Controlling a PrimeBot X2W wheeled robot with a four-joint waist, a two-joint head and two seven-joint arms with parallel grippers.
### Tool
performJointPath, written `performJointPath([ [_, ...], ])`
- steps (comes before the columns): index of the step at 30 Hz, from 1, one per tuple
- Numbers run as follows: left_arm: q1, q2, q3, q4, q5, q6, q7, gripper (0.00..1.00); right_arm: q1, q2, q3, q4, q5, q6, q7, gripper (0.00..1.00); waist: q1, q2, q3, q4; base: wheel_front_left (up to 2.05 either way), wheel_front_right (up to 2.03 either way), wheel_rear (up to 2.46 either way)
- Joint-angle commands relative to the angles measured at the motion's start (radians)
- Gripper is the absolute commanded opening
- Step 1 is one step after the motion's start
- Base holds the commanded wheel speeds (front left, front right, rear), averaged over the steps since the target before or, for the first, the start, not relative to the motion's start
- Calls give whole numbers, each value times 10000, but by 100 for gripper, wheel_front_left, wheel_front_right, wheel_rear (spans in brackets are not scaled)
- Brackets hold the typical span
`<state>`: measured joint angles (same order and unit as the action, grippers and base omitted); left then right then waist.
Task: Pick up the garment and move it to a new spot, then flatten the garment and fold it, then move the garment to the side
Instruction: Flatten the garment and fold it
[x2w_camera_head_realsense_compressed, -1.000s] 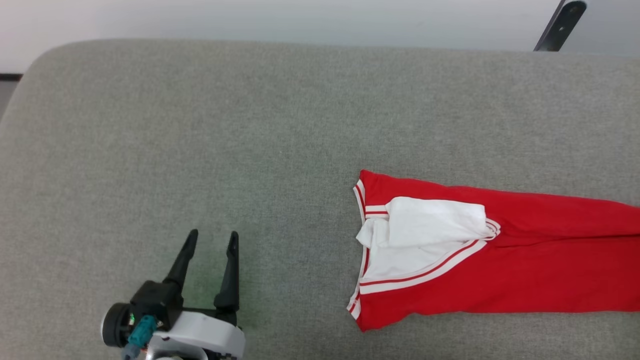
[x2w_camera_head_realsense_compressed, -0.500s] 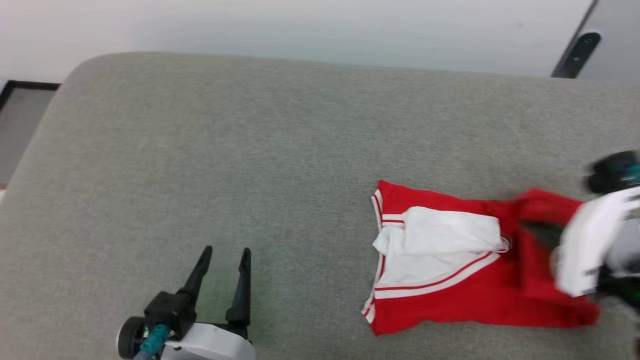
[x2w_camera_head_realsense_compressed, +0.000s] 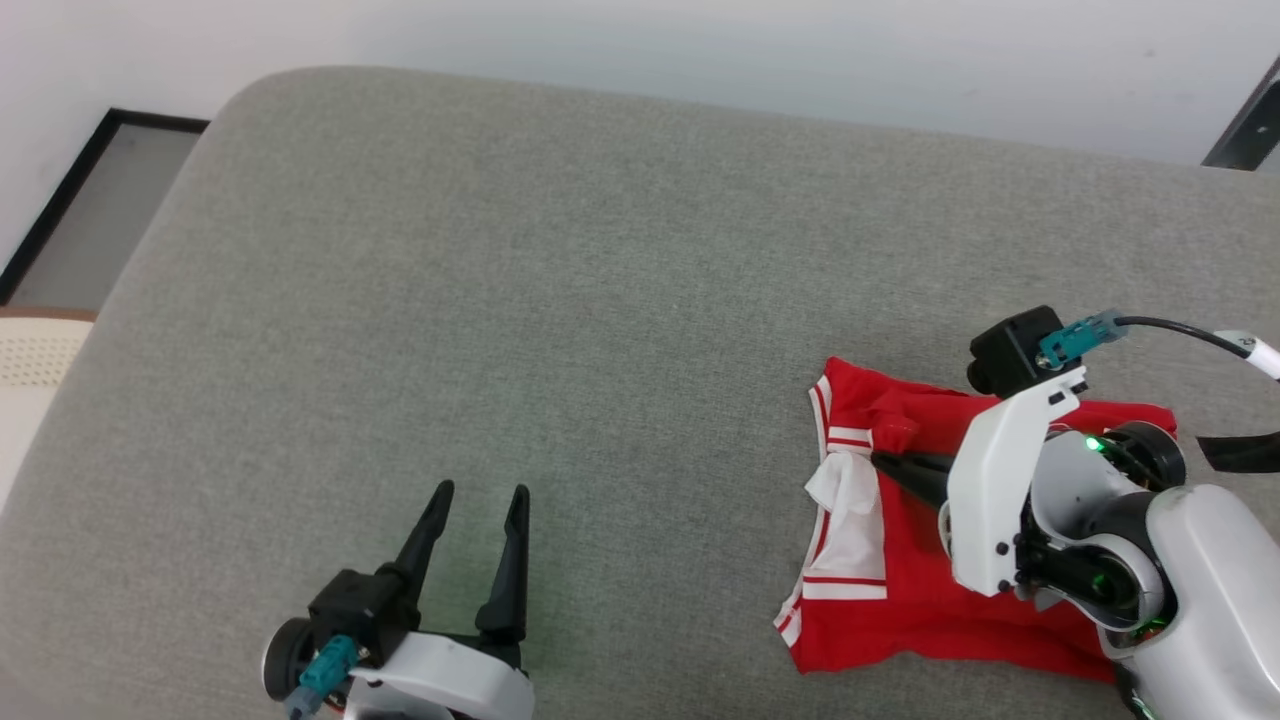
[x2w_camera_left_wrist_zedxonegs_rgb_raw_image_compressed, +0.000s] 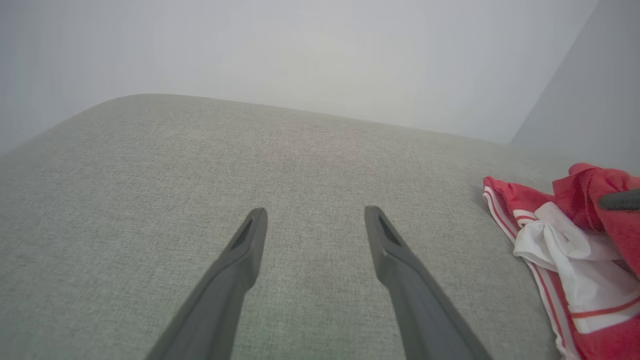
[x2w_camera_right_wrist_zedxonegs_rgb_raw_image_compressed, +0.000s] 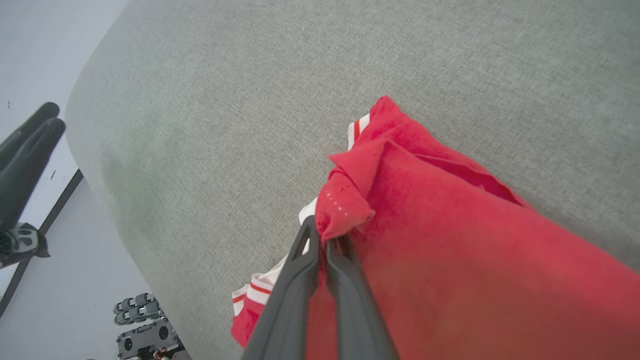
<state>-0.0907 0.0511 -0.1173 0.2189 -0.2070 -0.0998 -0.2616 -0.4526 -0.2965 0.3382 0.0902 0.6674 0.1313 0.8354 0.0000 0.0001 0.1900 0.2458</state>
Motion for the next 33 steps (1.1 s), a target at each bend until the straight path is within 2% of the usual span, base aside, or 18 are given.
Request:
performJointPath([
  [1, -102, -8, -35, 27, -104, 67, -39, 100, -157, 55, 162, 175, -36, -11, -196, 0, 0, -1, 60, 78, 0, 0, 0],
  [2, -106, -9, -43, 43, -123, 97, -39, 100, -146, 94, 195, 326, 17, -11, -234, 0, 0, -1, 55, 77, 0, 0, 0],
  [3, -113, -9, -37, 51, -145, 110, -39, 100, -161, 108, 202, 429, 36, -11, -285, 31, 0, -1, 45, 64, 0, 0, 0],
  [4, -115, -9, -21, 58, -171, 130, -39, 100, -206, 116, 236, 480, 20, -11, -333, 72, 0, -1, 27, 40, 0, 0, 0],
  [5, -115, -9, -21, 58, -171, 130, -39, 100, -206, 116, 236, 480, 20, -11, -333, 72, 0, -1, 27, 40, 0, 0, 0],
  [6, -107, -9, -5, 74, -189, 143, -39, 100, -220, 165, 261, 520, 87, -11, -418, 100, 0, -1, 6, 6, 0, 0, 0],
  [16, -122, -9, 150, 151, -273, 124, -39, 100, -232, 146, -158, 368, 486, -11, -994, 100, 0, -1, -329, -787, 0, 0, 0],
  [26, -445, 23, 396, 698, -109, -84, -39, 100, 650, -1092, -1361, 621, -177, -11, -2868, 100, 0, -1, -752, -1759, 0, 0, 0],
  [33, -440, 229, 669, 1067, -125, -184, -39, 100, 1589, -1751, -1472, 637, -193, -11, -4545, 100, 0, -1, -1088, -2321, 0, 0, 0],
])
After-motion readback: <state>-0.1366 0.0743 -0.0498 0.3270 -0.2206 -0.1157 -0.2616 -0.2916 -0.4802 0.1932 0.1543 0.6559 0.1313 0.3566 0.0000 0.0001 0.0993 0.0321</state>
